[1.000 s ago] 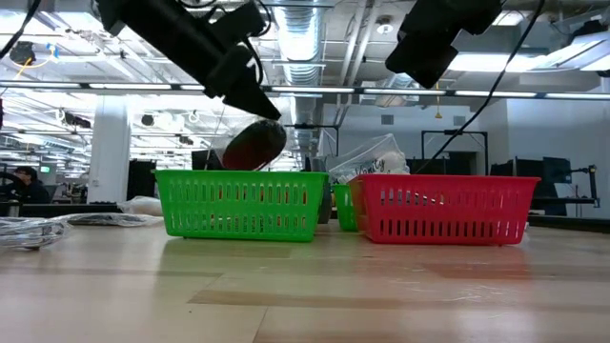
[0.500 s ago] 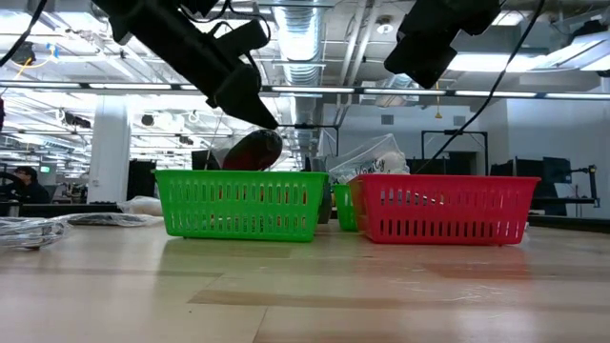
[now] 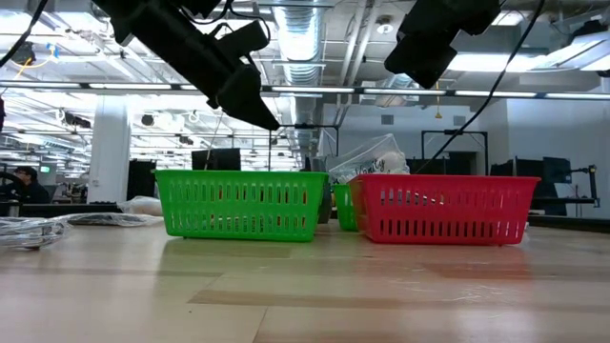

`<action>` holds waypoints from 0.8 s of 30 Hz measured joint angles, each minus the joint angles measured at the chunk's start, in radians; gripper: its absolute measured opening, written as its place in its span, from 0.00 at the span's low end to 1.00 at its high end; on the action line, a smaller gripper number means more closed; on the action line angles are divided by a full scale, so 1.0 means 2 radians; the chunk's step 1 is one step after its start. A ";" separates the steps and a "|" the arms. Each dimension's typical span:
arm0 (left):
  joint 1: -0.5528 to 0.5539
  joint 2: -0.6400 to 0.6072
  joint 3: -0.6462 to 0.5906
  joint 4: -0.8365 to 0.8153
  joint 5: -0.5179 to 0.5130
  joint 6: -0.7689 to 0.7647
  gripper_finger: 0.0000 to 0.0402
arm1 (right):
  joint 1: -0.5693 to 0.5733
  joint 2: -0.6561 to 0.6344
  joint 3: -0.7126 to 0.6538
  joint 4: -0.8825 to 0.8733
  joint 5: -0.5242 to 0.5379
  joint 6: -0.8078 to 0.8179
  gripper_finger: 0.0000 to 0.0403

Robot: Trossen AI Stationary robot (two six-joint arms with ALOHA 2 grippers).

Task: Pick & Place Travel size toiletries
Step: Put the black hairbrush into the left red basket

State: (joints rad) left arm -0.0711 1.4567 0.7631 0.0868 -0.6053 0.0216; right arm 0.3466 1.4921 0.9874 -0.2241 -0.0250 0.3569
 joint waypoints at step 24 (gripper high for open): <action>0.003 -0.085 -0.008 -0.226 0.103 -0.122 0.32 | 0.000 0.000 0.000 0.000 0.000 0.000 0.41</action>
State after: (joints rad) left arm -0.0651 1.2871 0.7478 -0.3661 -0.3986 -0.2225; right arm 0.3466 1.4921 0.9874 -0.2241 -0.0246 0.3569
